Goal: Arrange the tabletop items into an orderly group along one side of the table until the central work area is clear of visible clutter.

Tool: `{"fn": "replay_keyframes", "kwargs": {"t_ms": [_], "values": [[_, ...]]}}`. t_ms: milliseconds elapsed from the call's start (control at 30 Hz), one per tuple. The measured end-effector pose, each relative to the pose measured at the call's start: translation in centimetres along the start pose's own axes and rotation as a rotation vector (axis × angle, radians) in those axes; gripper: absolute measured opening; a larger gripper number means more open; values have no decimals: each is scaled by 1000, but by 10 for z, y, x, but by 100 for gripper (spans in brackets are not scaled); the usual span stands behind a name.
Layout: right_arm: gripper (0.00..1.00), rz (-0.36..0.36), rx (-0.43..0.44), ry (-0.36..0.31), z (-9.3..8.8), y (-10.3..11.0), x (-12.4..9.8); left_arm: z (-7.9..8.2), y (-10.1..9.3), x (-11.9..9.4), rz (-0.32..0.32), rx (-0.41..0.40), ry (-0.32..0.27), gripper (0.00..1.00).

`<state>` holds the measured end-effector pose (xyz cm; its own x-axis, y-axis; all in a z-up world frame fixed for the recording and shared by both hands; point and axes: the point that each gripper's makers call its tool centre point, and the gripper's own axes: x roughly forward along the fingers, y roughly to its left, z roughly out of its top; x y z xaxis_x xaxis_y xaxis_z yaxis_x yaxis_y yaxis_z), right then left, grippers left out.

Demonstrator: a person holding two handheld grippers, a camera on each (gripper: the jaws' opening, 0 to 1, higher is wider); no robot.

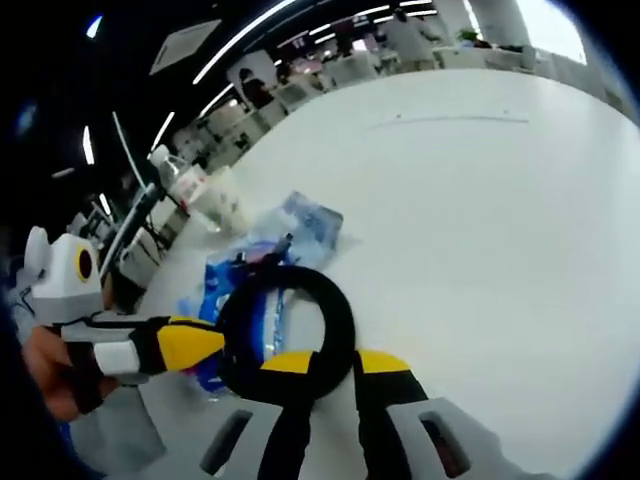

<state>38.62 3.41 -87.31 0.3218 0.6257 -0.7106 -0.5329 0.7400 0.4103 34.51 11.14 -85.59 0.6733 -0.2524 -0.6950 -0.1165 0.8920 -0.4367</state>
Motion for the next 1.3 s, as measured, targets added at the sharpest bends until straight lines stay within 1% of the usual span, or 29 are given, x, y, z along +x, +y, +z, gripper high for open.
{"fn": "replay_keyframes", "kwargs": {"t_ms": [167, 300, 533, 633, 833, 933, 1100, 1167, 1233, 1300], "values": [[10, -14, 7, 2, 0, -4, 5, -1, 2, 5, -4, -3, 13, 6], [4, -19, -4, -15, 1, -6, 5, -1, 3, 6, -12, -4, 14, 5], [3, -15, -2, -39, 1, -3, 1, -1, 1, 6, -21, -4, 9, 4], [3, -13, 0, -48, 3, -5, 1, -1, -2, 4, -30, -6, 6, 4], [3, -16, 8, -70, 9, -11, -6, 2, -9, 2, -46, -5, 0, 3], [2, -17, 12, -81, 9, -7, -10, 2, -12, 2, -52, -2, 2, 2], [1, -26, 33, -106, 14, -16, -19, 4, -19, 4, -62, 12, 3, 0], [1, -30, 37, -104, 11, -15, -20, 2, -20, 6, -65, 13, 9, 0], [1, -36, 56, -108, 11, -20, -20, 0, -22, 9, -67, 19, 19, 0], [1, -39, 65, -117, 9, -17, -23, -1, -25, 9, -71, 19, 21, 0]]}}
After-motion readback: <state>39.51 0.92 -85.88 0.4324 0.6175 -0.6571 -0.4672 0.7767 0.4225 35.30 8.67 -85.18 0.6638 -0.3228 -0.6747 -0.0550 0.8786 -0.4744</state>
